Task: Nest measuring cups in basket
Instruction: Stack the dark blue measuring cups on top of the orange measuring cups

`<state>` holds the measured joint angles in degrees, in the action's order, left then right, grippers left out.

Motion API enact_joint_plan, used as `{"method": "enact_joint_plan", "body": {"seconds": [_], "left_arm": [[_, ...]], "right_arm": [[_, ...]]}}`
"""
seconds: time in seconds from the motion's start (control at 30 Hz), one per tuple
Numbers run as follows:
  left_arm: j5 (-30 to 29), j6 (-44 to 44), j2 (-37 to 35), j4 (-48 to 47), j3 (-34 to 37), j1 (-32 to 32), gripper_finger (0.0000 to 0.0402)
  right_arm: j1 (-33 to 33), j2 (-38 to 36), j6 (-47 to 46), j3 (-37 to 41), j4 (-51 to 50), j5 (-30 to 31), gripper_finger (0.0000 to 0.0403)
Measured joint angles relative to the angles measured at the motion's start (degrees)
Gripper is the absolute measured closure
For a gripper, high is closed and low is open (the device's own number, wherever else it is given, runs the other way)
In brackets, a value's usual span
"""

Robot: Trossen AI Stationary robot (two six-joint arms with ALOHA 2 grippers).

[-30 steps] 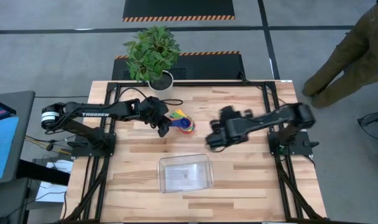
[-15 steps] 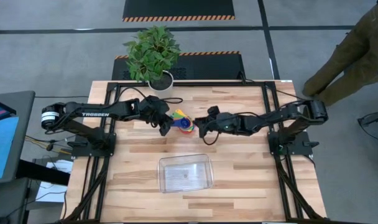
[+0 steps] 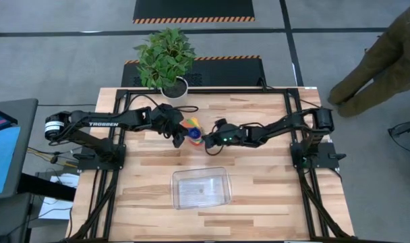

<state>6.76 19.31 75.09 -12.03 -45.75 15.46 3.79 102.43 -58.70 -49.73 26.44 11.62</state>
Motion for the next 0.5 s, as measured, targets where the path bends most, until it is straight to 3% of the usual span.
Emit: {"method": "enact_joint_plan", "body": {"seconds": [0.27, 0.5], "left_arm": [[0.0, -0.3, 0.0, -0.2, 0.0, 0.0, 0.0325], [-2.4, -1.7, 0.0, -1.1, 0.0, 0.0, 0.0325]], "right_arm": [[0.1, -3.8, 8.2, -3.4, -1.8, 0.7, 0.0279], [-0.5, -0.8, 5.9, -3.7, -2.2, 0.6, 0.0287]]}}
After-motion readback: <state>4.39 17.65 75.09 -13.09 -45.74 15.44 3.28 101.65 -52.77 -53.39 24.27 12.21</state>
